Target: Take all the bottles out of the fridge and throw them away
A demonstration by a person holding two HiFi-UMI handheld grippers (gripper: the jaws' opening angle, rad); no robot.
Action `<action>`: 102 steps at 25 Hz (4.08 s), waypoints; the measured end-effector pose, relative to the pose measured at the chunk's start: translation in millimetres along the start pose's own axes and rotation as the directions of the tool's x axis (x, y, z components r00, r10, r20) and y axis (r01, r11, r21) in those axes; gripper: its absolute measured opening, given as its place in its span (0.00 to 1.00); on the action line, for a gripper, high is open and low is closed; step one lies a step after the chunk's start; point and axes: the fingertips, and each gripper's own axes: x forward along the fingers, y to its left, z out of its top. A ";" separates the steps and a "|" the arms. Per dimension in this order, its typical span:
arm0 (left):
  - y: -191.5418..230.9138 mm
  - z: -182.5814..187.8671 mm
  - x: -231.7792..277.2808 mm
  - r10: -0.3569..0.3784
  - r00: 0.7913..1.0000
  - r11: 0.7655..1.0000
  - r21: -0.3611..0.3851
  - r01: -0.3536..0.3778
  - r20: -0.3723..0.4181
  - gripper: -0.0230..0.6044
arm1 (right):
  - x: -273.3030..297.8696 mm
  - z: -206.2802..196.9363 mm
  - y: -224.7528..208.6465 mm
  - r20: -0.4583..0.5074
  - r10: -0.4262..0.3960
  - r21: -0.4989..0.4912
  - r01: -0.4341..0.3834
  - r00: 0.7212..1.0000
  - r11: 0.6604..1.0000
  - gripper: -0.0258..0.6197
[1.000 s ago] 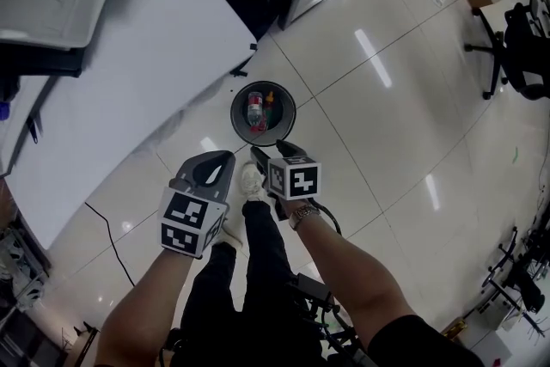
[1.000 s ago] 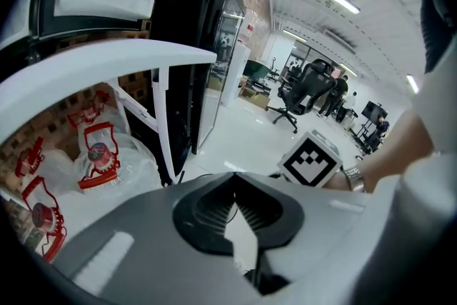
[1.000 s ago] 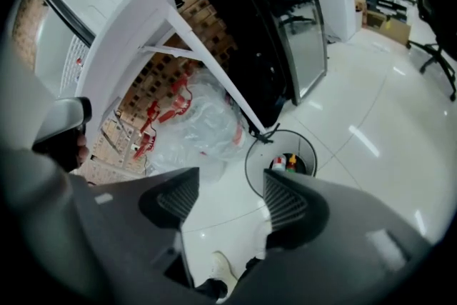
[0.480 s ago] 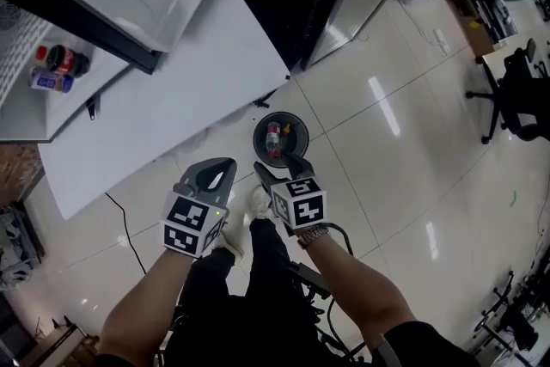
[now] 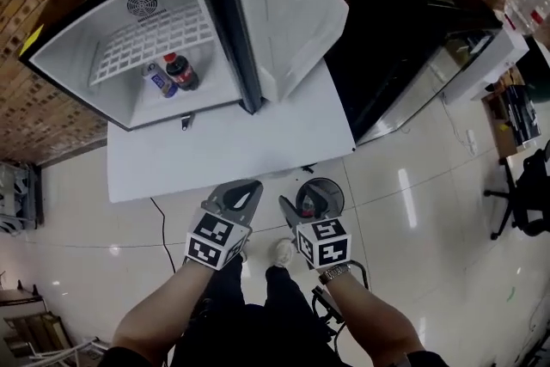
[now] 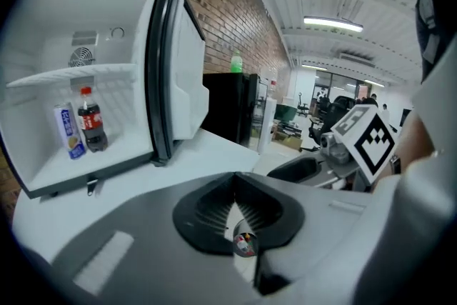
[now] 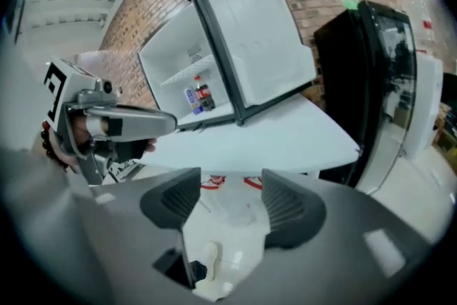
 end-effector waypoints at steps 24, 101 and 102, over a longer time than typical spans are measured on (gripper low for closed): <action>223.8 26.9 -141.3 0.220 0.961 0.973 -0.110 -0.203 0.166 0.04 | 160.9 201.8 168.0 0.073 0.084 -0.328 -0.056 0.994 0.943 0.46; 45.1 26.8 -21.3 -0.121 0.990 0.993 0.014 0.120 0.069 0.04 | 20.4 120.8 43.6 0.060 -0.263 -0.248 0.269 0.963 0.931 0.42; 32.7 23.6 -14.6 -0.135 0.989 0.991 0.021 0.134 0.058 0.04 | 11.5 111.0 34.1 0.056 -0.274 -0.238 0.279 0.960 0.930 0.42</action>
